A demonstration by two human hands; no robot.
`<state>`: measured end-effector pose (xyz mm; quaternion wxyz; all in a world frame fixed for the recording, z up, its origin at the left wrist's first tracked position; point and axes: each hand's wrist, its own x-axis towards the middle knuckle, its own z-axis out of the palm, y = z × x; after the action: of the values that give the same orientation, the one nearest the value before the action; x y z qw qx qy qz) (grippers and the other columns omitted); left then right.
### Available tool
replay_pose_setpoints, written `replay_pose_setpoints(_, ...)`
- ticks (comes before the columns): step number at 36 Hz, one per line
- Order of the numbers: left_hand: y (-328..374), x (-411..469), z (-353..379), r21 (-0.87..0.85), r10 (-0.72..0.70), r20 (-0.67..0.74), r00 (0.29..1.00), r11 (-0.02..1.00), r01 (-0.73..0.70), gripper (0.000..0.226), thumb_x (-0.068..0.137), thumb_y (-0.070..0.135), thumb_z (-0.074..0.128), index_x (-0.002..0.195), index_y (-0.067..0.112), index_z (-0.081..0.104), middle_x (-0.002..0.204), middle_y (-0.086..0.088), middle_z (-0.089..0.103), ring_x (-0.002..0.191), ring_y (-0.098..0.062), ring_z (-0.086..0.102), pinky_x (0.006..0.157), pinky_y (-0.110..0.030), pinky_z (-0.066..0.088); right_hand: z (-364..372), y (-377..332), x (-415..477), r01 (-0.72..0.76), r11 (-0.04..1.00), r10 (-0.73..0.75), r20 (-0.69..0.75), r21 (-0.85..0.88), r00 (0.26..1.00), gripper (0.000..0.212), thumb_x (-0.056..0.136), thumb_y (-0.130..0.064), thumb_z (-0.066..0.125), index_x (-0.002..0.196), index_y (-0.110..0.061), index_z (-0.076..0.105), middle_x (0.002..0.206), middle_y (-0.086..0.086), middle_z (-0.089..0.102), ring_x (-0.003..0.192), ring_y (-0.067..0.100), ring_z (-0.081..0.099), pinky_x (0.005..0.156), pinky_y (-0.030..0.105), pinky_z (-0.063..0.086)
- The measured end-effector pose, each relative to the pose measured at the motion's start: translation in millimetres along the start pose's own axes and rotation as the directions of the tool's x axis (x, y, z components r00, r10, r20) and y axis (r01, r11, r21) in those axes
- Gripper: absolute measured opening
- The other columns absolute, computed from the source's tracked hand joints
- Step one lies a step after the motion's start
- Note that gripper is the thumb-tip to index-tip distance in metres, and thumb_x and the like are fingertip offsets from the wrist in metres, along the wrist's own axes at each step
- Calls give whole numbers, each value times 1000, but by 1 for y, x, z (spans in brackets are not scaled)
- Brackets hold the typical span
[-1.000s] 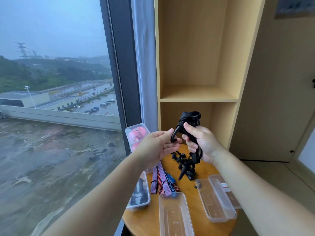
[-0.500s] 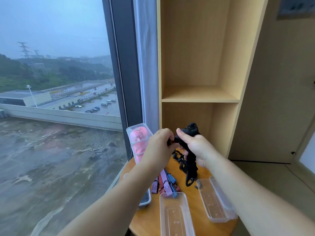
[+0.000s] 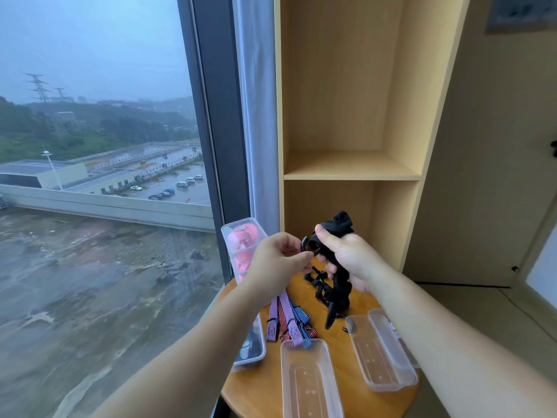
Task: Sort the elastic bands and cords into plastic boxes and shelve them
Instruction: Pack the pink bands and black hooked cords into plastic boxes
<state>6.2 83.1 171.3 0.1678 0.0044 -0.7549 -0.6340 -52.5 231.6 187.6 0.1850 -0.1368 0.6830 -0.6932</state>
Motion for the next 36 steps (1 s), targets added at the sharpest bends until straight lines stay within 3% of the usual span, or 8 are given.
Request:
replay_pose_setpoints(5, -4, 3, -1, 352, 129, -235, 963, 935, -39, 24, 75, 2, 69, 64, 19, 57, 60, 2, 64, 61, -17, 66, 61, -24, 53, -1, -2, -3, -166, 985, 162, 70, 52, 984, 51, 74, -57, 73, 90, -9, 68, 62, 6, 62, 47, 15, 52, 52, 30, 53)
replay_pose_setpoints(7, -5, 1, -1, 533, 301, -210, 930, 833, -149, 28, 73, -1, 68, 61, 19, 52, 61, 8, 54, 59, -11, 53, 56, -11, 38, -2, -3, -3, -193, 973, 182, 91, 125, 979, 58, 66, -65, 72, 90, -12, 70, 63, 5, 61, 46, 14, 51, 50, 29, 52)
replay_pose_setpoints(11, -9, -2, 4, 637, 493, -53, 868, 687, -351, 16, 72, -8, 69, 64, 0, 58, 69, -5, 53, 60, -22, 52, 56, -27, 41, 1, -4, 1, -142, 968, 153, -42, 207, 987, 60, 73, -66, 71, 98, -12, 71, 61, 4, 57, 43, 14, 45, 44, 24, 43)
replay_pose_setpoints(14, -11, -2, 1, 543, 422, -7, 907, 763, -351, 10, 77, 1, 75, 73, 2, 66, 78, -8, 61, 70, -24, 60, 65, -31, 50, -3, -1, 4, -82, 976, 98, -72, 204, 993, 54, 80, -56, 71, 105, -8, 68, 59, 4, 56, 43, 14, 43, 41, 22, 39)
replay_pose_setpoints(18, -6, -4, -5, 148, 49, 38, 998, 987, -54, 16, 85, 36, 72, 89, 21, 69, 75, 1, 70, 72, -12, 69, 72, -26, 57, -13, 2, 4, -32, 979, 35, -11, 199, 999, 51, 84, -54, 67, 104, -7, 68, 61, 4, 56, 44, 13, 43, 41, 22, 37)
replay_pose_setpoints(27, -8, -4, -9, -310, -200, 341, 919, 899, 310, 24, 78, 36, 71, 79, 13, 65, 68, -2, 60, 54, -9, 51, 54, -17, 47, -12, 4, 6, 5, 978, -27, 103, 207, 994, 75, 69, -63, 71, 111, -1, 64, 65, 6, 55, 45, 13, 42, 40, 24, 38)
replay_pose_setpoints(32, -13, -1, -1, -269, -112, 142, 983, 952, 147, 25, 85, 20, 73, 67, 15, 57, 59, -2, 57, 50, -12, 51, 50, -19, 44, -8, 6, 7, -28, 986, 10, 109, 165, 994, 62, 76, -64, 60, 96, -6, 70, 67, 7, 60, 47, 15, 48, 42, 24, 40)
replay_pose_setpoints(36, -12, 0, 4, 17, -53, -84, 995, 998, 55, 26, 86, 13, 73, 69, 13, 54, 53, -2, 63, 45, -12, 58, 48, -24, 47, -9, 6, 7, -62, 989, 48, 107, 132, 993, 63, 74, -67, 61, 92, -7, 69, 69, 9, 64, 48, 15, 49, 43, 22, 41)
